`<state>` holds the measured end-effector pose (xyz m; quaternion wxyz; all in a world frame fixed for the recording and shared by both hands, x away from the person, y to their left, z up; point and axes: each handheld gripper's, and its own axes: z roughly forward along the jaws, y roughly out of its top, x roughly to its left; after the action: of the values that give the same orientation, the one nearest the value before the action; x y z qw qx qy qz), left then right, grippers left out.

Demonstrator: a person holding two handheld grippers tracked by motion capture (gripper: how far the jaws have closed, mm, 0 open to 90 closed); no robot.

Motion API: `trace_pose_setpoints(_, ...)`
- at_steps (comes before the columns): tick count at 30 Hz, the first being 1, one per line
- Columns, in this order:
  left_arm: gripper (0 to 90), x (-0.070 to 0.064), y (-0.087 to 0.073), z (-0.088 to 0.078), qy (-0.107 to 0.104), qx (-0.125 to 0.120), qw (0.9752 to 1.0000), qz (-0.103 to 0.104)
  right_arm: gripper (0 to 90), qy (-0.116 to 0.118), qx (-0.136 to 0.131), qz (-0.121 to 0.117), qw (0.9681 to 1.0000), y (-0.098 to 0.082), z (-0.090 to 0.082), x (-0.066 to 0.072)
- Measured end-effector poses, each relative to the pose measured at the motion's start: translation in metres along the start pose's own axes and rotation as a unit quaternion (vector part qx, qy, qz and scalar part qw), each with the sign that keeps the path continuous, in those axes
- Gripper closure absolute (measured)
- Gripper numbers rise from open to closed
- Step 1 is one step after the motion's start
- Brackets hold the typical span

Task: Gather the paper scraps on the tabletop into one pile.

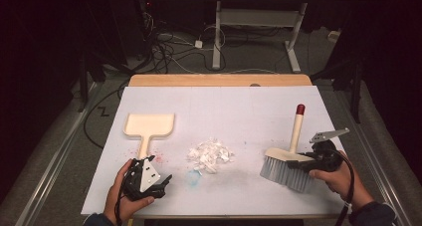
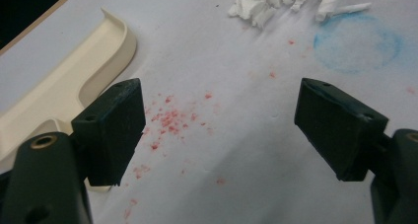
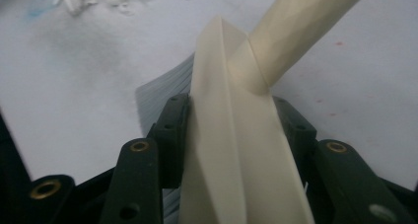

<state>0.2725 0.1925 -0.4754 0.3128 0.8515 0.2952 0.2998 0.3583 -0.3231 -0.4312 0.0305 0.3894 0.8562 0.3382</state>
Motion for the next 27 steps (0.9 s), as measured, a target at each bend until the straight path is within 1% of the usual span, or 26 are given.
trace_pose_setpoints(1, 18.5, 0.000, 0.000, 0.000, -0.001, 0.001, 1.0000, 0.000, 54.7, -0.002, 0.004, 0.002, 1.0000, 0.003, 0.002, -0.004)
trace_pose_setpoints(2, 18.5, 0.000, 0.000, 0.001, -0.001, 0.002, 1.0000, 0.001, 54.1, 0.004, 0.007, 0.002, 1.0000, 0.007, 0.003, -0.008)
trace_pose_setpoints(3, 18.5, -0.001, 0.000, 0.001, -0.001, 0.003, 1.0000, 0.002, 53.0, 0.004, 0.008, -0.003, 1.0000, 0.009, 0.003, -0.010)
trace_pose_setpoints(4, 18.6, -0.001, 0.001, 0.001, -0.001, 0.003, 1.0000, 0.002, 51.1, -0.004, 0.009, -0.011, 0.9999, 0.014, 0.002, -0.012)
trace_pose_setpoints(6, 19.2, -0.002, 0.001, 0.001, -0.003, 0.003, 1.0000, 0.003, 47.5, -0.026, 0.020, -0.024, 0.9992, 0.022, 0.002, -0.012)
trace_pose_setpoints(7, 19.3, -0.002, 0.001, 0.002, -0.005, 0.005, 1.0000, 0.004, 47.2, -0.031, 0.023, -0.044, 0.9983, 0.026, 0.003, -0.013)
trace_pose_setpoints(10, 19.2, -0.002, 0.001, 0.003, -0.008, 0.006, 0.9999, 0.007, 46.0, -0.023, 0.033, -0.067, 0.9969, 0.034, 0.004, -0.017)
trace_pose_setpoints(11, 19.3, -0.002, 0.001, 0.003, -0.009, 0.006, 0.9999, 0.006, 43.9, -0.029, 0.037, -0.074, 0.9961, 0.036, 0.004, -0.018)
trace_pose_setpoints(12, 19.3, -0.002, 0.001, 0.003, -0.010, 0.007, 0.9999, 0.007, 43.2, -0.039, 0.044, -0.078, 0.9952, 0.038, 0.004, -0.019)
trace_pose_setpoints(13, 19.3, -0.003, 0.001, 0.004, -0.011, 0.008, 0.9999, 0.008, 44.2, -0.061, 0.053, -0.088, 0.9928, 0.039, 0.004, -0.021)
trace_pose_setpoints(14, 19.3, -0.003, 0.001, 0.004, -0.011, 0.007, 0.9999, 0.008, 47.8, -0.088, 0.059, -0.097, 0.9896, 0.041, 0.004, -0.023)
trace_pose_setpoints(15, 19.3, -0.002, 0.001, 0.003, -0.011, 0.007, 0.9999, 0.009, 51.0, -0.099, 0.051, -0.099, 0.9889, 0.041, 0.003, -0.025)
trace_pose_setpoints(16, 19.3, -0.002, 0.001, 0.003, -0.011, 0.007, 0.9999, 0.008, 50.9, -0.103, 0.033, -0.095, 0.9895, 0.042, 0.001, -0.027)
trace_pose_setpoints(17, 19.3, -0.002, 0.001, 0.003, -0.011, 0.007, 0.9999, 0.008, 51.2, -0.102, 0.025, -0.091, 0.9903, 0.042, 0.001, -0.028)
trace_pose_setpoints(18, 19.3, -0.002, 0.001, 0.003, -0.011, 0.007, 0.9999, 0.007, 51.0, -0.111, 0.022, -0.092, 0.9893, 0.042, 0.002, -0.029)
trace_pose_setpoints(19, 19.3, -0.002, 0.001, 0.003, -0.011, 0.006, 0.9999, 0.006, 50.0, -0.132, 0.018, -0.100, 0.9861, 0.042, 0.003, -0.028)
trace_pose_setpoints(20, 19.3, -0.002, 0.001, 0.003, -0.011, 0.005, 0.9999, 0.006, 48.6, -0.155, 0.009, -0.108, 0.9819, 0.042, 0.003, -0.025)
trace_pose_setpoints(21, 19.3, -0.002, 0.001, 0.003, -0.010, 0.005, 0.9999, 0.006, 47.0, -0.162, -0.008, -0.111, 0.9805, 0.041, 0.002, -0.022)
trace_pose_setpoints(22, 19.2, -0.001, 0.001, 0.002, -0.010, 0.003, 0.9999, 0.005, 45.1, -0.159, -0.029, -0.114, 0.9802, 0.039, 0.000, -0.019)
trace_pose_setpoints(23, 19.3, -0.001, 0.001, 0.002, -0.011, 0.003, 0.9999, 0.006, 41.2, -0.161, -0.058, -0.121, 0.9778, 0.037, -0.002, -0.014)
trace_pose_setpoints(24, 19.3, -0.001, 0.001, 0.002, -0.011, 0.002, 0.9999, 0.005, 39.1, -0.167, -0.073, -0.121, 0.9758, 0.036, -0.004, -0.010)
trace_pose_setpoints(25, 19.2, -0.001, 0.001, 0.002, -0.009, 0.001, 0.9999, 0.004, 37.7, -0.172, -0.093, -0.123, 0.9729, 0.034, -0.006, -0.006)
trace_pose_setpoints(26, 19.2, -0.001, 0.001, 0.002, -0.010, 0.001, 0.9999, 0.004, 36.0, -0.169, -0.118, -0.122, 0.9709, 0.032, -0.009, -0.001)
trace_pose_setpoints(27, 19.2, 0.000, 0.001, 0.002, -0.010, 0.000, 0.9999, 0.003, 34.1, -0.168, -0.133, -0.119, 0.9696, 0.030, -0.011, 0.002)
